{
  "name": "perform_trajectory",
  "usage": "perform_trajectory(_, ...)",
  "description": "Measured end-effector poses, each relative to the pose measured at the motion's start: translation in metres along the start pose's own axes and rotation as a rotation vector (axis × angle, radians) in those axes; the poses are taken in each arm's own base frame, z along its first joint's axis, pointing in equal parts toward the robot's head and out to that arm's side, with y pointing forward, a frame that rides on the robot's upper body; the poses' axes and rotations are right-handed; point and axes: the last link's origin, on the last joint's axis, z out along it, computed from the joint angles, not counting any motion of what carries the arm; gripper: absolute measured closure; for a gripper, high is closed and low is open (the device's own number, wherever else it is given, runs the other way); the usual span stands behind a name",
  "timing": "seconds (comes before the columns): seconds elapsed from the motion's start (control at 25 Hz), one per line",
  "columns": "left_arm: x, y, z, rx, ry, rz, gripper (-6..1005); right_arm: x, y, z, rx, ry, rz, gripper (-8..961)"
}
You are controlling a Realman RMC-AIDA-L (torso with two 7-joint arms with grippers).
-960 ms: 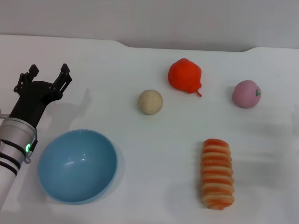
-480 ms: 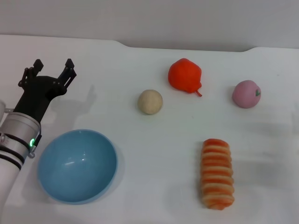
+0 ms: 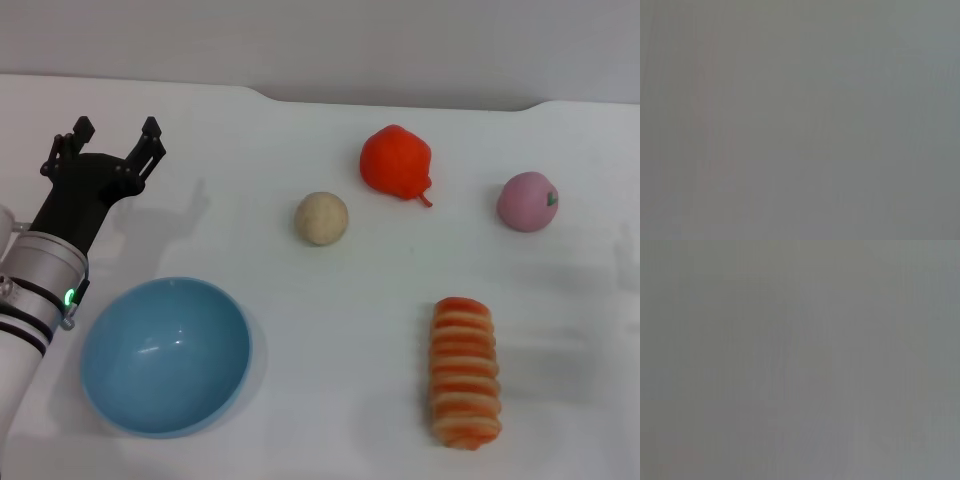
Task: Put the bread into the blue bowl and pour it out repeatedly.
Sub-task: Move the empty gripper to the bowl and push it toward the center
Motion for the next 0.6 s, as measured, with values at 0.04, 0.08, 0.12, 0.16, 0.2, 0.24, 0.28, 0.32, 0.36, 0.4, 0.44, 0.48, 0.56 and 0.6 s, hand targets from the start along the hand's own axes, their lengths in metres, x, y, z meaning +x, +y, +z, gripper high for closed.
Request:
perform_trajectory(0.04, 0.0, 0.0, 0.0, 0.001, 0.003, -0.001, 134, 0.0, 0.0, 0.0, 0.0, -0.002, 0.001, 445)
perform_trajectory(0.08, 0.001, -0.001, 0.0, 0.003, 0.006, -0.003, 134, 0.0, 0.001, 0.0, 0.0, -0.004, 0.002, 445)
perform_trajectory(0.12, 0.001, -0.001, 0.0, 0.005, 0.008, -0.005, 134, -0.001, 0.001, -0.001, 0.0, -0.007, 0.004, 445)
perform_trajectory(0.16, 0.002, -0.002, 0.0, 0.007, 0.01, -0.007, 134, -0.001, 0.001, -0.001, 0.0, -0.009, 0.005, 445)
perform_trajectory(0.2, 0.002, -0.002, 0.002, 0.007, 0.011, -0.007, 133, -0.001, 0.001, -0.001, 0.0, -0.011, 0.006, 445)
perform_trajectory(0.24, 0.003, -0.001, 0.004, 0.004, 0.011, -0.007, 133, -0.001, 0.001, -0.001, 0.0, -0.013, 0.006, 445)
perform_trajectory(0.28, 0.004, -0.001, 0.004, 0.002, 0.011, -0.007, 133, -0.002, 0.001, -0.002, 0.0, -0.016, 0.007, 445)
perform_trajectory(0.32, 0.004, 0.0, 0.006, -0.001, 0.013, -0.006, 133, -0.002, 0.001, -0.002, 0.001, -0.018, 0.007, 445)
perform_trajectory(0.36, 0.005, 0.0, 0.008, -0.004, 0.015, -0.005, 133, -0.002, 0.001, -0.002, 0.001, -0.02, 0.007, 445)
perform_trajectory(0.4, 0.006, 0.001, 0.009, -0.007, 0.018, -0.004, 133, -0.002, 0.001, -0.002, 0.001, -0.02, 0.008, 445)
perform_trajectory(0.44, 0.008, 0.002, 0.012, -0.012, 0.022, -0.002, 133, -0.002, 0.001, -0.001, 0.0, -0.02, 0.008, 445)
perform_trajectory(0.48, 0.009, 0.003, 0.015, -0.017, 0.025, 0.002, 133, -0.003, 0.002, -0.001, -0.001, -0.021, 0.009, 445)
perform_trajectory(0.56, 0.012, 0.004, 0.02, -0.025, 0.027, 0.006, 133, -0.003, 0.002, 0.0, -0.003, -0.023, 0.008, 445)
perform_trajectory(0.6, 0.014, 0.005, 0.025, -0.032, 0.028, 0.005, 133, -0.004, 0.002, 0.0, -0.004, -0.024, 0.008, 445)
